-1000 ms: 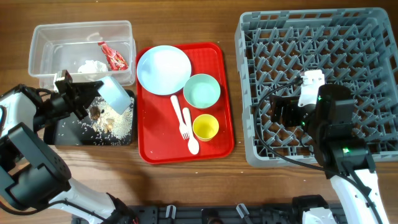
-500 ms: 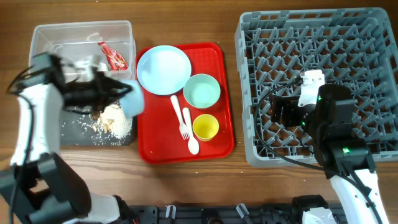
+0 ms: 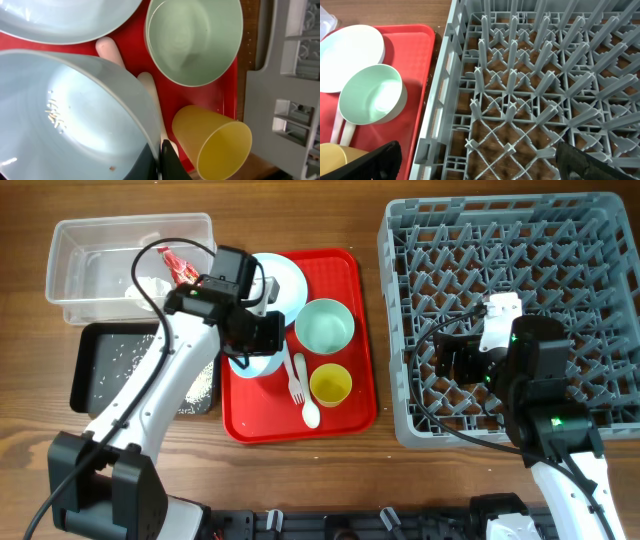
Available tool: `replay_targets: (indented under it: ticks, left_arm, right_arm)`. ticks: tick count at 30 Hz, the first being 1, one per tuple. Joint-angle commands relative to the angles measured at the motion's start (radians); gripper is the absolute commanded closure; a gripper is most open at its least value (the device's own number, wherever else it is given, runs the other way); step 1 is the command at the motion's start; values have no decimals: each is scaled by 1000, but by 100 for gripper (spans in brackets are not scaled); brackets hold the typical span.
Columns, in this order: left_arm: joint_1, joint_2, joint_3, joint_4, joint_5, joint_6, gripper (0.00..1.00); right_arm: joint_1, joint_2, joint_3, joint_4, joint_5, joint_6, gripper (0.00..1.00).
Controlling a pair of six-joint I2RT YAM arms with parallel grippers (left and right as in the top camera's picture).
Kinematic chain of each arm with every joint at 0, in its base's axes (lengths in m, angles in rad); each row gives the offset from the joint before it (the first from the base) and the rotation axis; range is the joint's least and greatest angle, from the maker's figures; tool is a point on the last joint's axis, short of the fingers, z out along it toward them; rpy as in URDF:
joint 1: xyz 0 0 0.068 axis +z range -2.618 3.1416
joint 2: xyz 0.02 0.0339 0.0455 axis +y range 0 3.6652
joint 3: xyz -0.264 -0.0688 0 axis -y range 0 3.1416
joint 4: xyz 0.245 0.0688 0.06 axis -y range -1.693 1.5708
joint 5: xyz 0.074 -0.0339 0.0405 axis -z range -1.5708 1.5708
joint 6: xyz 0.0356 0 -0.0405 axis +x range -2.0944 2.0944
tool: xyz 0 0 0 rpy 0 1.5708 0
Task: Sort waste into correct bins and load items into the dishwasher rack
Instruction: 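Tip the rice bowl over the black tray to empty the food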
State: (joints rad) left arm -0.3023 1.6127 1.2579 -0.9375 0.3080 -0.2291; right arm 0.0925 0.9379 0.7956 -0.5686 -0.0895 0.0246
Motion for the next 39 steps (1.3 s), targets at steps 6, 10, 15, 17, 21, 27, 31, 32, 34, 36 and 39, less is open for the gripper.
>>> replay_targets:
  ticks: [6,10,15,17,21,27,31,32,34,36,39]
  left_arm:
    - [201,-66,13,3,289,21,96]
    - [436,-74,13,-6,676,103,96]
    - [743,-28,12,-56,1036,117,96]
    - [800,-7,12,-101,1099,117,96]
    - [874,34,12,-188,1163,117,96]
    - [922,60,12,-208,1244,116,96]
    - [957,60,12,-200,1244,113,96]
    - [964,60,12,-201,1244,113,96]
    - [979,60,12,-201,1243,113,96]
    - [980,59,12,-196,1231,126,96]
    - [953,51,12,-197,1063,148,96]
  right_arm:
    - [-5,1,25,-2,-17,4,0]
    - [-5,1,25,-2,-16,4,0]
    - [-5,1,25,-2,-17,4,0]
    - [-5,1,25,-2,-17,5,0]
    - [-5,1,25,-2,-17,4,0]
    - [-5,1,25,-2,-17,5,0]
    - [-5,1,25,-1,-16,5,0]
    - [-5,1,25,-2,-17,5,0]
    - [-5,1,25,-2,-17,4,0]
    - [-5,1,25,-1,-16,4,0]
    - [-5,1,25,-2,-17,5,0]
